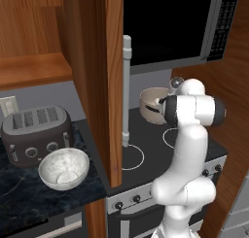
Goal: Open the cabinet and move the ladle to the pot. Then close the cabinet.
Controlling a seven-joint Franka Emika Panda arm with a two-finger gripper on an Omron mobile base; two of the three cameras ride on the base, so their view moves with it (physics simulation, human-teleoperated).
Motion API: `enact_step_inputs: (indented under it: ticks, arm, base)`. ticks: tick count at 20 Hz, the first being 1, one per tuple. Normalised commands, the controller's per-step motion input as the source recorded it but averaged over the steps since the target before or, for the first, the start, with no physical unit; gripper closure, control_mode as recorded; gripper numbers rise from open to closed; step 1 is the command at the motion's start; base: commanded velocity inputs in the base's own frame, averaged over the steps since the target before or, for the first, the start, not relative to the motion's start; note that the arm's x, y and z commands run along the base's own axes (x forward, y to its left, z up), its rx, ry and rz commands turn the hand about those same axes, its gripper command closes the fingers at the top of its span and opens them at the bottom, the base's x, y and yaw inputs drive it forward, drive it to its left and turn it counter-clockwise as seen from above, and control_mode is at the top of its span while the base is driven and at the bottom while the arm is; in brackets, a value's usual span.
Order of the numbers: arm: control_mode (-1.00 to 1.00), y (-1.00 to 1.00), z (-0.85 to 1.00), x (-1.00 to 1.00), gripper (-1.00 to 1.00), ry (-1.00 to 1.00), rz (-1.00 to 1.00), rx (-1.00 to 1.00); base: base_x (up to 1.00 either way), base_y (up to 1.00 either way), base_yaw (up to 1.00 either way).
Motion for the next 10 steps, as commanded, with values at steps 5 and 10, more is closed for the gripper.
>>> enact_step_inputs:
  ticks: [5,10]
  arm:
    - [-1.0,0.0,-0.25,0.29,1.0,0.0,0.0,-0.01]
    - [-1.0,0.0,-0.25,0.29,1.0,0.0,0.0,0.0]
  base:
    - [0.0,0.0,0.0]
    - [0.0,0.0,0.0]
